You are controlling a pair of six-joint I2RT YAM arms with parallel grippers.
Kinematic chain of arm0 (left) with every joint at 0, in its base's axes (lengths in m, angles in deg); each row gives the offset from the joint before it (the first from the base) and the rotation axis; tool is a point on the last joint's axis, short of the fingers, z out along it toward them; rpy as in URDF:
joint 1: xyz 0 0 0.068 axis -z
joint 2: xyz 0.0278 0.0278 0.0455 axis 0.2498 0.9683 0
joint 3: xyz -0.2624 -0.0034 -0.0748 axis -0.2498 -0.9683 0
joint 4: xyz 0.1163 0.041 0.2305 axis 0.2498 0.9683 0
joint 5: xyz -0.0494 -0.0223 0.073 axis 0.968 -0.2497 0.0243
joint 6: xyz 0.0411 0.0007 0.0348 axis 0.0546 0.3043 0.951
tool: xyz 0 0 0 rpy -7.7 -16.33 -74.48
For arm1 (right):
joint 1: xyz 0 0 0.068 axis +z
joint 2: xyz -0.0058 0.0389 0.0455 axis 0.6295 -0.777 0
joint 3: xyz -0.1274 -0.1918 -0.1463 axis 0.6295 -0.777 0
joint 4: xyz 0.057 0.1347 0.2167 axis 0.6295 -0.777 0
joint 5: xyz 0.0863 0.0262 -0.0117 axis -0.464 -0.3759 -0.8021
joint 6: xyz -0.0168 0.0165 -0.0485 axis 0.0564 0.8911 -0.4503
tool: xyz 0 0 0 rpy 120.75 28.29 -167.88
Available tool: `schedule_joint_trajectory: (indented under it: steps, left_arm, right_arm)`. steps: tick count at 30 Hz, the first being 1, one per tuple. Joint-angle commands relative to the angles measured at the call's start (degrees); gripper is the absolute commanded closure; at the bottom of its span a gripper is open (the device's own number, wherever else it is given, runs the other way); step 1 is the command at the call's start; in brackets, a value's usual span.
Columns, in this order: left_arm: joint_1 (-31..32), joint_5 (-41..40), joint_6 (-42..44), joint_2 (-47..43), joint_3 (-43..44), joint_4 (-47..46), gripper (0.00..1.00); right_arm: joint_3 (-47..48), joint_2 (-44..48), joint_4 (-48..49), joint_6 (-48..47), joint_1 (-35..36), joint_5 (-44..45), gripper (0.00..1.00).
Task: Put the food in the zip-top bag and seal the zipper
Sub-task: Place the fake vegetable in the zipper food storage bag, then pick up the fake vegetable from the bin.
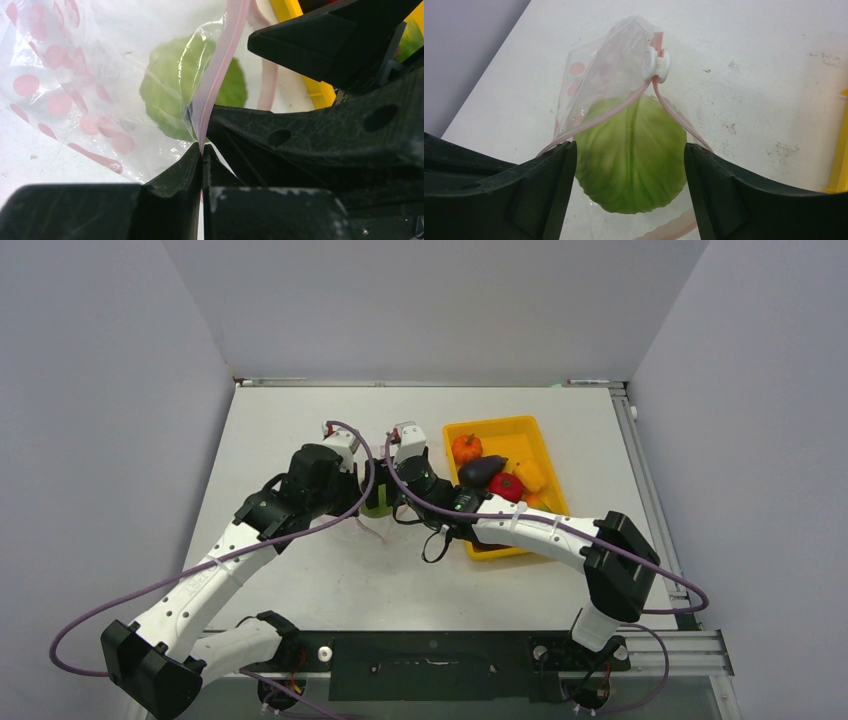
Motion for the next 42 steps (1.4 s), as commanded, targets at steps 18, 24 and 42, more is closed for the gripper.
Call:
schedule_joint_trajectory:
  steps: [18,24,42]
  left_arm:
    - [-0.2,-1.5,-0.6,-1.2,0.7,-2.6,1.0]
    - [-0.2,-1.7,-0.7,-1.4,0.8,-2.4,1.0]
    - [-0.2,-0.8,-0.9,-1.5,0.9,-2.1,1.0]
  right_arm:
    - [-7.8,20.3,-6.8,-4.0,0.1,7.8,0.13]
    - [-9.4,24.7,-12.8,-5.4,-0.1,14.5,0.11]
    - [-13.6,28.0,-27.5,-2.3,-11.8,17.7,0.09]
